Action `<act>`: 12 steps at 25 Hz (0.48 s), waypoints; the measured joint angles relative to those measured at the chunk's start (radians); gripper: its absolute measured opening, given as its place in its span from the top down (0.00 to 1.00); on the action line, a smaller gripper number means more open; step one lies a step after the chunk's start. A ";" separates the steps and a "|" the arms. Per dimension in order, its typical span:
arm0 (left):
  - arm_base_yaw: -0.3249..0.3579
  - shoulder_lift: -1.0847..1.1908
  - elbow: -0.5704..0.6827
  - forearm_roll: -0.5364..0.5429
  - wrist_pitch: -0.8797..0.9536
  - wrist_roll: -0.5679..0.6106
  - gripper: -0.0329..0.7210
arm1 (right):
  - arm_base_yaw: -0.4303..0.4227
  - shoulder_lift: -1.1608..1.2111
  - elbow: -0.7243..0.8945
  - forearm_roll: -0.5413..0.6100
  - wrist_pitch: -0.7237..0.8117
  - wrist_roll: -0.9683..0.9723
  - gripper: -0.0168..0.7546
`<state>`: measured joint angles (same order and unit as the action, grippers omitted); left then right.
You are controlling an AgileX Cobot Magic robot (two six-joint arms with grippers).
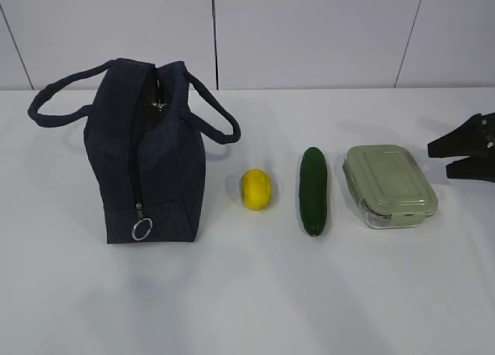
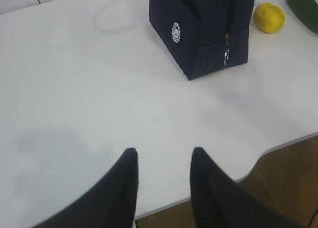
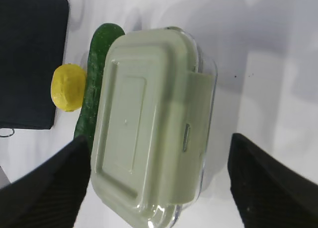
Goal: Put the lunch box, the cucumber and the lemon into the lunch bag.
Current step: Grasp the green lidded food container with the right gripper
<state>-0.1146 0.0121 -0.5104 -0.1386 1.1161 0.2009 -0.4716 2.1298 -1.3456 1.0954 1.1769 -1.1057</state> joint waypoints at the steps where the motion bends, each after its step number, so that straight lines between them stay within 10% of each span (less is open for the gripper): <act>1: 0.000 0.000 0.000 0.000 0.000 0.000 0.64 | 0.005 0.009 0.000 0.000 0.000 0.000 0.14; 12: 0.000 0.000 0.000 0.000 0.000 0.000 0.64 | 0.033 0.084 -0.009 0.013 -0.002 -0.007 0.14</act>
<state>-0.1146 0.0121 -0.5104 -0.1386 1.1161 0.2009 -0.4381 2.2142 -1.3550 1.1088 1.1751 -1.1129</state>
